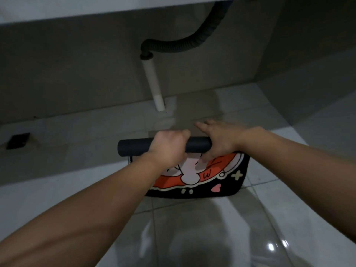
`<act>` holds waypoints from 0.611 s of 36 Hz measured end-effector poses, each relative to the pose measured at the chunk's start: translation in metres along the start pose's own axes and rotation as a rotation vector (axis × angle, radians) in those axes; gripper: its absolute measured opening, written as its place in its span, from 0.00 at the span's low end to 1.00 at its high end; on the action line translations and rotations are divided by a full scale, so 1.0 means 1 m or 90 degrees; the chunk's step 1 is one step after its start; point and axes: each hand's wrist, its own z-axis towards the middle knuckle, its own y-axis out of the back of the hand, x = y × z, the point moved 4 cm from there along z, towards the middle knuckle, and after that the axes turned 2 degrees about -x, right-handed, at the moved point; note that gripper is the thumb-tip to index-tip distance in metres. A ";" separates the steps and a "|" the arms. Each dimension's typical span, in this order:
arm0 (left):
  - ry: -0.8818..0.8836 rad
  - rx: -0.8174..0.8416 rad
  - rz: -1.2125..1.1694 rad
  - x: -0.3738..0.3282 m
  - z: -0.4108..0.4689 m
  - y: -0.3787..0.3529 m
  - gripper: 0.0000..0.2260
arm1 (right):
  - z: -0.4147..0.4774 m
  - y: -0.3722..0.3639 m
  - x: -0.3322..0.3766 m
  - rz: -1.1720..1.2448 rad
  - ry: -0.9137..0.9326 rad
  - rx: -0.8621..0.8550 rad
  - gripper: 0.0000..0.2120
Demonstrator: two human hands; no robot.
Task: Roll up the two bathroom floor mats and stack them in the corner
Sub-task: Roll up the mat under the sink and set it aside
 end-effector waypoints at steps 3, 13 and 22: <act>0.009 -0.053 0.018 -0.004 0.002 0.005 0.15 | 0.003 0.000 -0.001 0.058 -0.019 0.010 0.55; 0.100 0.151 -0.191 0.019 0.009 0.000 0.40 | -0.008 0.007 0.010 -0.132 0.100 -0.227 0.12; 0.102 0.198 -0.213 0.025 0.005 0.005 0.12 | -0.011 0.003 0.010 -0.192 0.151 -0.352 0.14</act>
